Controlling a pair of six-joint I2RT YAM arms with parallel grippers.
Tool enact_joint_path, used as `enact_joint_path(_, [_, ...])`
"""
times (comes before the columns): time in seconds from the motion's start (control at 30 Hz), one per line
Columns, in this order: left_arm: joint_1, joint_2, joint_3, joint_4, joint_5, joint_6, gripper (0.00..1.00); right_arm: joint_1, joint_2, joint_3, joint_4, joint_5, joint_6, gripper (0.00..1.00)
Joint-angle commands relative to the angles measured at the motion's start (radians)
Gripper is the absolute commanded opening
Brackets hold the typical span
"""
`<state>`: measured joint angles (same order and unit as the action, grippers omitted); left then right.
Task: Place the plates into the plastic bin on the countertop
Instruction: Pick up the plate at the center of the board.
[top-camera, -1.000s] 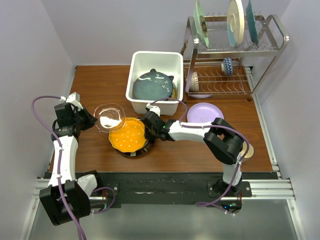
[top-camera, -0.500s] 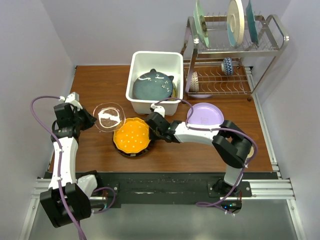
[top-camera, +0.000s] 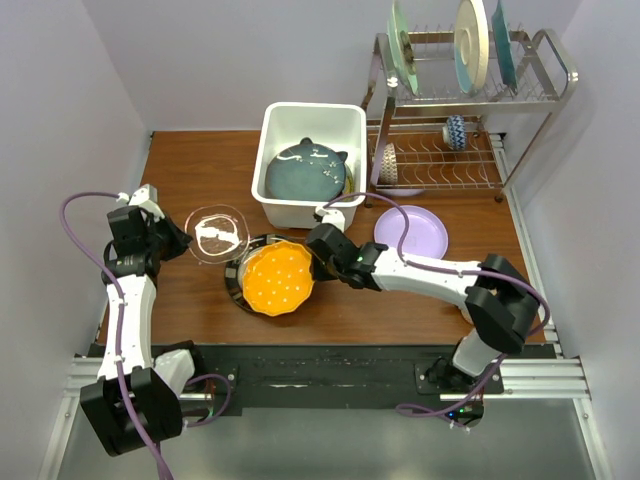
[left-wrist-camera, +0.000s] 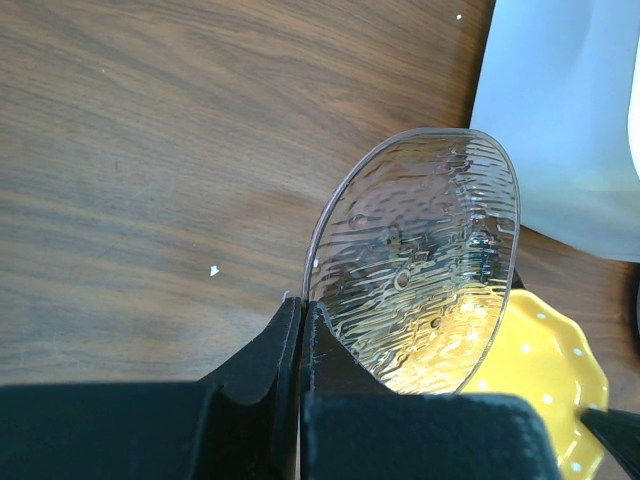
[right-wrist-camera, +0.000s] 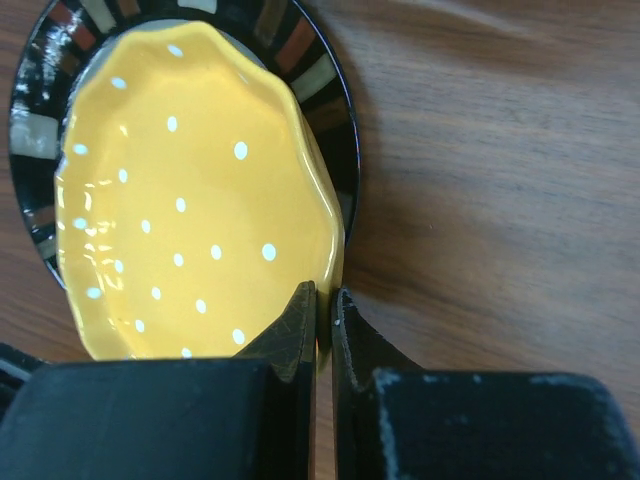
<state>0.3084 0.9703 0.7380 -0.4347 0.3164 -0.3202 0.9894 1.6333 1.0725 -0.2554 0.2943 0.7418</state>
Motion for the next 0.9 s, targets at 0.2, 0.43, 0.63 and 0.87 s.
enact_joint_path(0.2, [0.012,-0.018,0.0,0.034,0.004,0.013,0.0,-0.014,-0.151,-0.02,0.084,-0.01,0.019,0.0])
enact_joint_path(0.43, [0.012,-0.018,0.0,0.036,0.006,0.013,0.0,-0.032,-0.181,-0.048,0.102,-0.03,0.031,0.0])
enact_joint_path(0.63, [0.012,-0.015,-0.002,0.037,0.009,0.013,0.0,-0.043,-0.21,-0.063,0.122,-0.04,0.041,0.0])
enact_joint_path(0.87, [0.011,-0.01,-0.002,0.037,0.013,0.015,0.0,-0.051,-0.24,-0.063,0.119,-0.043,0.041,0.0])
